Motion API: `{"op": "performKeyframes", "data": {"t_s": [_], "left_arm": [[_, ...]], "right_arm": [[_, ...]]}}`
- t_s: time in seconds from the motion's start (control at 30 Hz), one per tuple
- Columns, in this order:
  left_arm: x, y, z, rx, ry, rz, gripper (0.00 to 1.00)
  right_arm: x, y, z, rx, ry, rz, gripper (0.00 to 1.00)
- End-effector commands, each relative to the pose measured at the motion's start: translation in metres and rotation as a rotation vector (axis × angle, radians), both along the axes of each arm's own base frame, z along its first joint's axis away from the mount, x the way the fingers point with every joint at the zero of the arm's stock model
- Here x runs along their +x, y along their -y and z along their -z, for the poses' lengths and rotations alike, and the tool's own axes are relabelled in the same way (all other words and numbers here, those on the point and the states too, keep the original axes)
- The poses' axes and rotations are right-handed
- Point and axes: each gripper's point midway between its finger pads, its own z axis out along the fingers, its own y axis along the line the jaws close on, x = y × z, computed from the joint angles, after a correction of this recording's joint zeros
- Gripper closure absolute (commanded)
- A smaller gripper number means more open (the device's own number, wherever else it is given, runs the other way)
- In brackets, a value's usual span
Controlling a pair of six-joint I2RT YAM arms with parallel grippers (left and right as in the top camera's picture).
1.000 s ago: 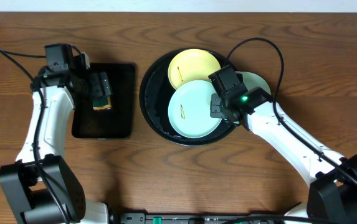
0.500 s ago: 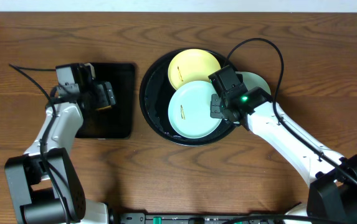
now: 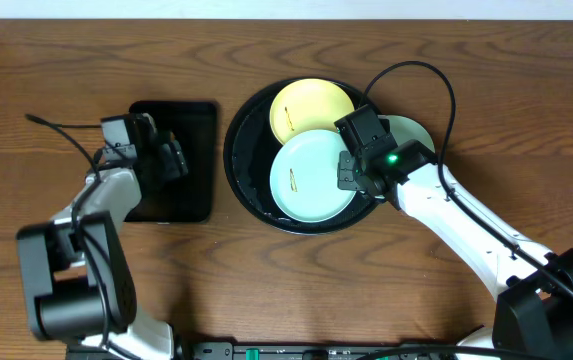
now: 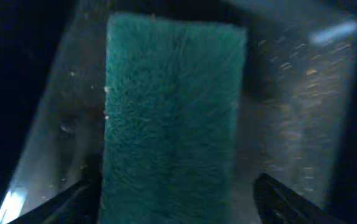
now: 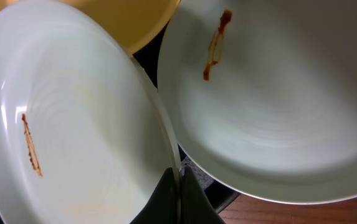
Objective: Clean dirty plates on tray and stack at the side
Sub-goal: 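Lower left gripper onto the green sponge and grasp it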
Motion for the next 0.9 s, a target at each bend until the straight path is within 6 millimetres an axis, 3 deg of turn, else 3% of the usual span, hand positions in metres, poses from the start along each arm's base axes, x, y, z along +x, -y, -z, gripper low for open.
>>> {"op": "performKeyframes", "data": {"t_s": [0.0, 0.1, 0.33, 0.4, 0.43, 0.47, 0.5, 0.53, 0.7, 0.87], "left_arm": [[0.008, -0.011, -0.001, 0.046, -0.004, -0.036, 0.3], [0.007, -0.014, 0.003, 0.062, -0.014, -0.043, 0.42], [0.004, -0.006, 0.004, 0.053, -0.029, -0.022, 0.91], [0.005, -0.005, 0.003, 0.053, -0.028, -0.021, 0.92], [0.006, -0.006, 0.003, 0.055, -0.023, -0.021, 0.91], [0.007, -0.006, 0.002, 0.056, -0.016, -0.021, 0.72], [0.01, -0.006, 0.001, 0.057, -0.005, -0.022, 0.45], [0.013, -0.007, -0.001, 0.06, 0.009, -0.022, 0.32], [0.027, -0.01, -0.01, 0.073, 0.076, -0.025, 0.31], [0.04, -0.011, -0.004, 0.088, 0.118, -0.026, 0.31]], "right_arm": [[-0.001, 0.0, 0.002, -0.015, 0.002, -0.012, 0.99], [-0.001, 0.0, 0.002, -0.015, 0.002, -0.011, 0.99], [-0.001, 0.0, 0.002, -0.015, 0.002, -0.012, 0.99], [-0.001, 0.0, 0.002, -0.015, 0.002, -0.012, 0.99], [-0.001, 0.0, 0.002, -0.015, 0.002, -0.012, 0.99], [-0.001, 0.0, 0.002, -0.015, 0.002, -0.011, 0.99], [-0.001, 0.0, 0.002, -0.015, 0.002, -0.011, 0.99], [-0.001, 0.0, 0.002, -0.015, 0.002, -0.011, 0.99], [-0.001, 0.0, 0.002, -0.014, 0.002, -0.012, 0.99], [-0.001, 0.0, 0.002, -0.014, 0.002, -0.011, 0.99]]}}
